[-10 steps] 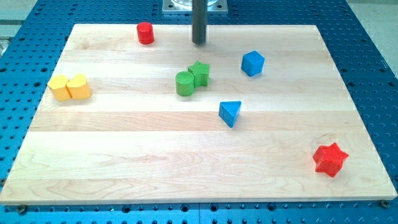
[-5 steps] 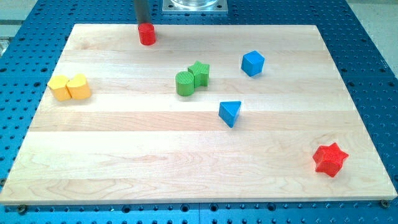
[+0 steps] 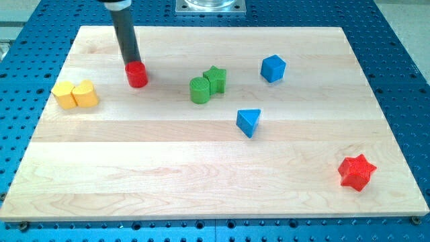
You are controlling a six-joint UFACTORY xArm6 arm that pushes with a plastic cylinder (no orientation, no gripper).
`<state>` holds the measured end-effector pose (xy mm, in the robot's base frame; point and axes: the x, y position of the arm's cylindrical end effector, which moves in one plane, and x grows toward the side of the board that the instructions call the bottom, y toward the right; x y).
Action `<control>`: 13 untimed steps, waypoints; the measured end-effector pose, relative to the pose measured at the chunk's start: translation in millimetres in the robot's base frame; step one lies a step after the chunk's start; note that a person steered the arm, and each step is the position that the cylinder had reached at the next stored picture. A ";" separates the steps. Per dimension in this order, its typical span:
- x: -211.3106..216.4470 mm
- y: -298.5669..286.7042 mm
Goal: Slide the red circle into the red star
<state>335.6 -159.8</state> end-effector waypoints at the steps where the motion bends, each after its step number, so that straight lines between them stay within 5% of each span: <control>1: 38.5 0.0; 3: 98.9 9.7; 5: 78.3 70.9; 8: 160.3 180.4; 11: 205.3 152.7; 13: 208.0 294.4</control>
<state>543.6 134.5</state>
